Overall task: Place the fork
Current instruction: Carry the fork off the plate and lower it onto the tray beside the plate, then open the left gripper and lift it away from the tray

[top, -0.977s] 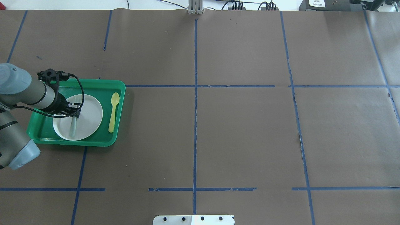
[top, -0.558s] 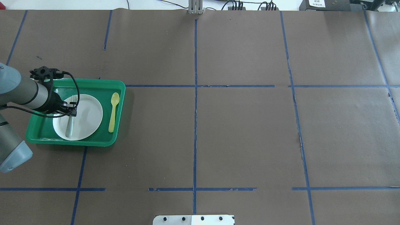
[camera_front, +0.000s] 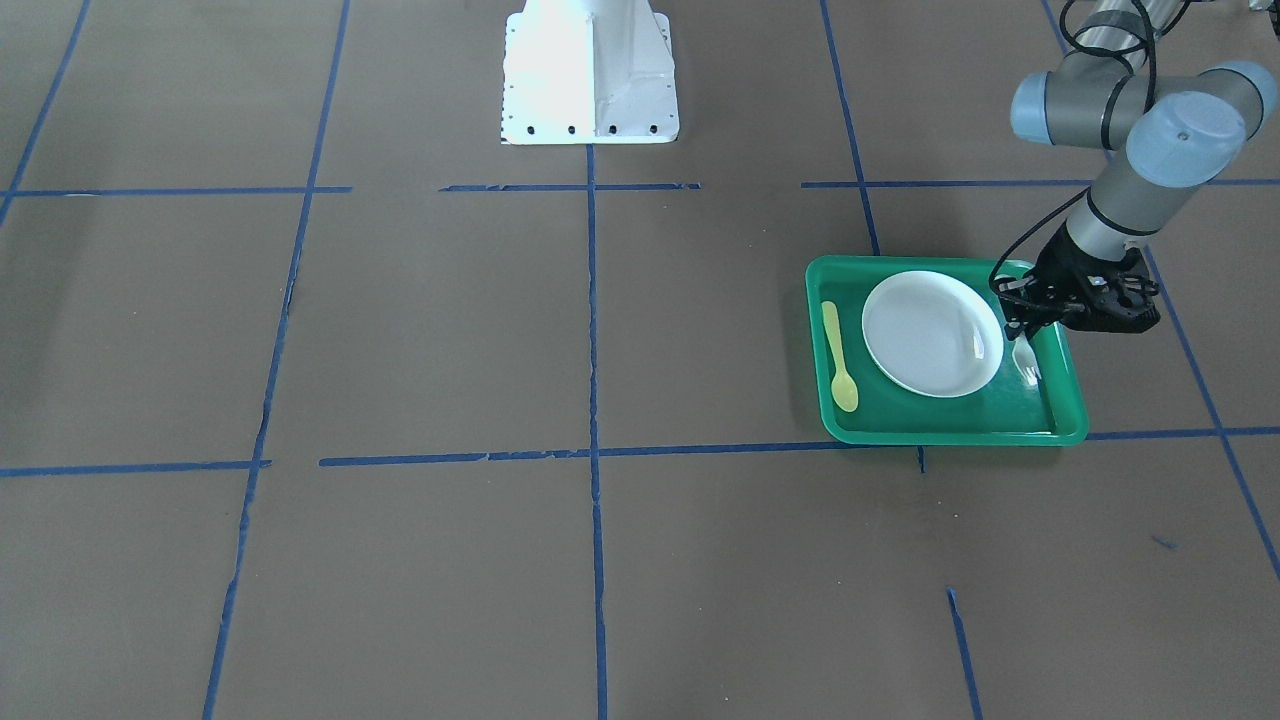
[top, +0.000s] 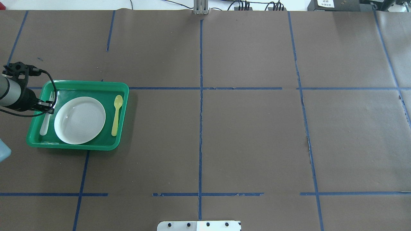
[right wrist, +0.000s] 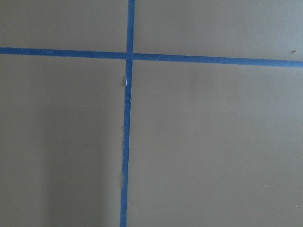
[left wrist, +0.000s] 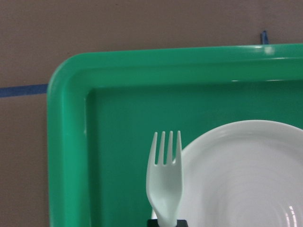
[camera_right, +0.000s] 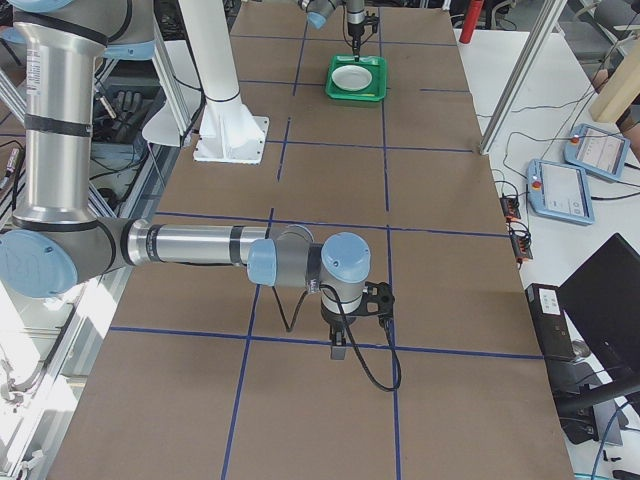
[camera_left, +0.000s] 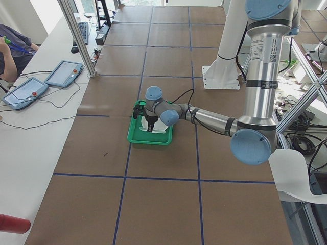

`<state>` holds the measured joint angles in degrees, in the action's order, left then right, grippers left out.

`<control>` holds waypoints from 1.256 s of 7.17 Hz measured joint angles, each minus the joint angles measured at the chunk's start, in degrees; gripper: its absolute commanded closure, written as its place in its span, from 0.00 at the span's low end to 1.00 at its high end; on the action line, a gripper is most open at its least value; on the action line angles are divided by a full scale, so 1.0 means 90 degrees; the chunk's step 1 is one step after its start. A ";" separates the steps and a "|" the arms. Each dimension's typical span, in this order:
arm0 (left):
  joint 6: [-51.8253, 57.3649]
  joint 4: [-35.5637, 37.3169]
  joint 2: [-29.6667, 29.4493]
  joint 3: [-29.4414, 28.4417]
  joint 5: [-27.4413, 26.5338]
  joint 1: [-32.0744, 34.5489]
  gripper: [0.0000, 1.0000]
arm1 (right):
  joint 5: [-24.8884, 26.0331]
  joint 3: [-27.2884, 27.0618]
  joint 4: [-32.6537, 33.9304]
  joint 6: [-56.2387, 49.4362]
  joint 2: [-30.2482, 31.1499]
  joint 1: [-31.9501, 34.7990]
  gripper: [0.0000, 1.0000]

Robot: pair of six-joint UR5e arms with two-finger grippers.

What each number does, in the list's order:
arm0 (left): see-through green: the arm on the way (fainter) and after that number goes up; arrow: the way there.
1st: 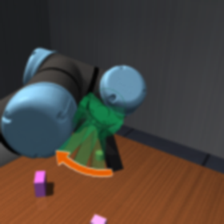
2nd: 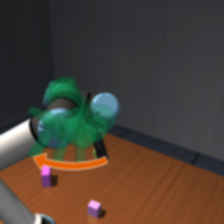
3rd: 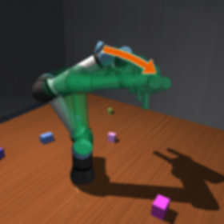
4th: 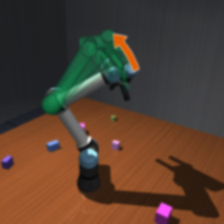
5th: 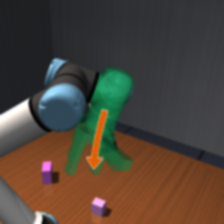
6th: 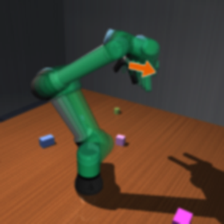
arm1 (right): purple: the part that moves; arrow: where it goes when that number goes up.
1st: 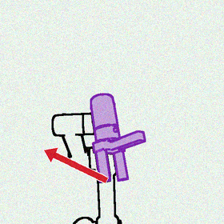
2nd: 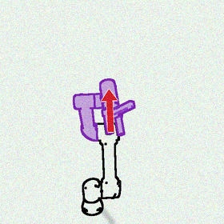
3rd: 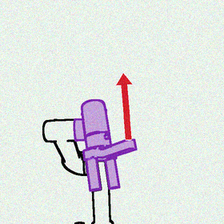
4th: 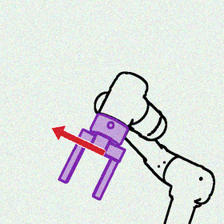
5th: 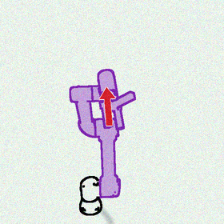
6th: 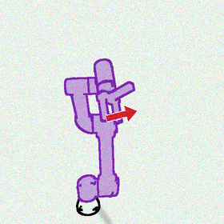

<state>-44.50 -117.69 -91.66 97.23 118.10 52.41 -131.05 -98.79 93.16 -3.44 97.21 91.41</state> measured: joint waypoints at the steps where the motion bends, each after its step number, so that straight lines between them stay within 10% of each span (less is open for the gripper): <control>1: 0.0071 -0.0196 0.0005 -0.0216 -0.0004 0.0040 1.00 | 0.0000 0.0000 0.0000 -0.0001 0.0000 0.0000 0.00; 6: 0.0020 -0.0525 -0.0015 -0.0496 0.0002 0.0053 1.00 | 0.0000 0.0000 0.0000 -0.0007 0.0000 0.0000 0.00; 7: 0.0004 -0.0525 -0.0026 -0.0502 0.0005 0.0041 0.68 | 0.0000 0.0000 0.0000 -0.0006 0.0000 0.0000 0.00; 8: 0.0000 -0.0522 -0.0035 -0.0506 0.0009 0.0032 0.01 | 0.0000 0.0000 0.0000 -0.0005 0.0000 0.0000 0.00; 9: 0.0016 -0.0524 -0.0033 -0.0504 0.0011 0.0031 0.00 | 0.0000 0.0000 0.0000 -0.0006 0.0000 0.0000 0.00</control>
<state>-44.35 -122.41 -91.96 92.69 118.20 52.69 -131.04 -98.79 93.17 -3.49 97.20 91.41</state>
